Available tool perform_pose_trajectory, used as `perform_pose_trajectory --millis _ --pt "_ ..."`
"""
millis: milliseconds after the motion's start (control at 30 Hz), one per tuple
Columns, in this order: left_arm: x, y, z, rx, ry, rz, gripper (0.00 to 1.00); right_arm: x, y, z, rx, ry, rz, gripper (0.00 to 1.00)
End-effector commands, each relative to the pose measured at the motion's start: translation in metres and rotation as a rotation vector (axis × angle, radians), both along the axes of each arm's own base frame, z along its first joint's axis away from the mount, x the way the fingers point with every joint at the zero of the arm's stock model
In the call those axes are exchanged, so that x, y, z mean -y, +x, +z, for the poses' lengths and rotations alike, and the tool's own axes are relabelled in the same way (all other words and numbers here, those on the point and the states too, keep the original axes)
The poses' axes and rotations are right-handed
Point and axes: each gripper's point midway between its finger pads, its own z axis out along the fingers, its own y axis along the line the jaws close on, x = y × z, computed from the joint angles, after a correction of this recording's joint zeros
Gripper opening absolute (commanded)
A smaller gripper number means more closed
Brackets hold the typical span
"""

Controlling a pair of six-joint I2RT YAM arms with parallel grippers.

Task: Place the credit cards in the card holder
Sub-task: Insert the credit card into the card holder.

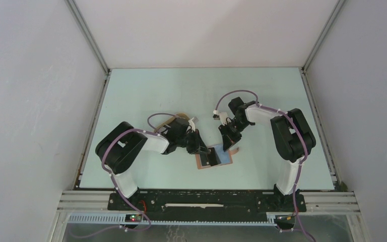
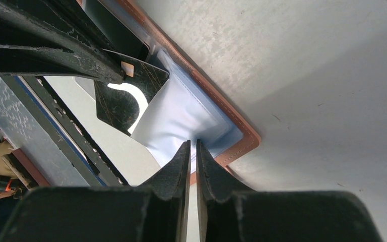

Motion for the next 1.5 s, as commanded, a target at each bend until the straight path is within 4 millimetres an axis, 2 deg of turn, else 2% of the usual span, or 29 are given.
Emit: perform_pose_trajectory --millis 0,400,700,1467 --pt "-0.02 -0.031 -0.027 -0.112 0.084 -0.026 0.06 -0.005 0.012 0.0 0.05 -0.001 0.005 0.16" --pt "-0.019 -0.032 -0.024 -0.113 0.056 -0.019 0.05 -0.005 0.013 -0.001 0.052 -0.007 0.005 0.16" --pt "-0.018 -0.032 -0.014 -0.102 -0.013 0.0 0.04 -0.006 0.012 -0.002 0.056 -0.011 0.01 0.16" --pt "-0.014 -0.036 -0.012 -0.162 -0.035 0.005 0.04 -0.009 0.012 -0.001 0.07 -0.015 0.021 0.16"
